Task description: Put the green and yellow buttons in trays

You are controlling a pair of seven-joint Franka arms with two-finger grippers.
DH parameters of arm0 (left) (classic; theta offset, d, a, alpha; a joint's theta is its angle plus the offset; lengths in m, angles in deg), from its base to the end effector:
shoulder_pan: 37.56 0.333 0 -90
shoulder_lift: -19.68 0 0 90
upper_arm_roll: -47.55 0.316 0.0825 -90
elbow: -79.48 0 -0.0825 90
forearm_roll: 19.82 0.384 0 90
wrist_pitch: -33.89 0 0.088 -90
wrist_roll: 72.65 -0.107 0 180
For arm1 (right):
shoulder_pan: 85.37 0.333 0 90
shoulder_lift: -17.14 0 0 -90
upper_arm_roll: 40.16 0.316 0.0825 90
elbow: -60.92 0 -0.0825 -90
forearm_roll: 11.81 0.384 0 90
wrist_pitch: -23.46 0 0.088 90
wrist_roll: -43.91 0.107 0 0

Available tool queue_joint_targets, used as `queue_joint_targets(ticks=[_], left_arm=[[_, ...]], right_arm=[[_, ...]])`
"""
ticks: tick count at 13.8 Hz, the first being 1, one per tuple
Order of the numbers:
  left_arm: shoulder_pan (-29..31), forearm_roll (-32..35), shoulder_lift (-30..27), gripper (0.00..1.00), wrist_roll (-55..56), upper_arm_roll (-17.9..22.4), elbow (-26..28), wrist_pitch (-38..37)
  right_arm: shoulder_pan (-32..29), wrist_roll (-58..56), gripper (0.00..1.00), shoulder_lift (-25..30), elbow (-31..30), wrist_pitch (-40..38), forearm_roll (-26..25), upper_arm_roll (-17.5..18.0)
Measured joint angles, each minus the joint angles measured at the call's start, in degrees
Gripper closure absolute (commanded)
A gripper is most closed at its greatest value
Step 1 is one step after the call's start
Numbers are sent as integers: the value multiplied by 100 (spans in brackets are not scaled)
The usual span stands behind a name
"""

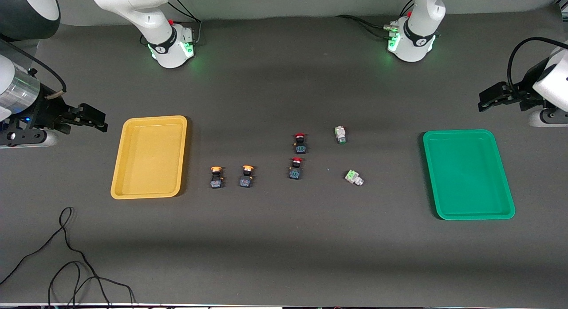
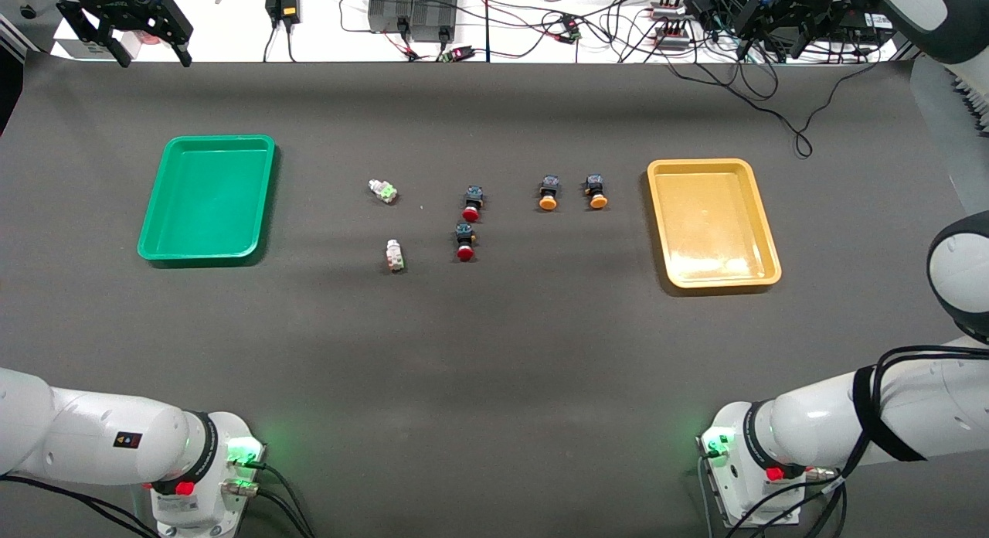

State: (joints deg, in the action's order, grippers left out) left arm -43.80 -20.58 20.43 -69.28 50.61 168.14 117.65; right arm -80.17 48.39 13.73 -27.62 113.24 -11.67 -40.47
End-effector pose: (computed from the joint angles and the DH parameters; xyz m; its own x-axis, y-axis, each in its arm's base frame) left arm 0.5459 -0.0321 0.6192 0.9951 0.0022 -0.0990 0.0029 -1.0000 0.0068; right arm 0.5695 0.0491 0.6027 0.9993 0.0071 -0.0379 0.0071 -1.0000 0.0008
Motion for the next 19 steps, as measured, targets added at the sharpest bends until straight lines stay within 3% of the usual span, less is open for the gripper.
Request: queue_joint_targets(ticks=[13,19], left_arm=[[-28,77,102,0,1,63,126,203],[-65,88,105,0,232,20,678,723]], right_arm=[[4,0,0,-16,-7,0,8,-3],[1,-2,0,-16,-7,-2,8,-25]])
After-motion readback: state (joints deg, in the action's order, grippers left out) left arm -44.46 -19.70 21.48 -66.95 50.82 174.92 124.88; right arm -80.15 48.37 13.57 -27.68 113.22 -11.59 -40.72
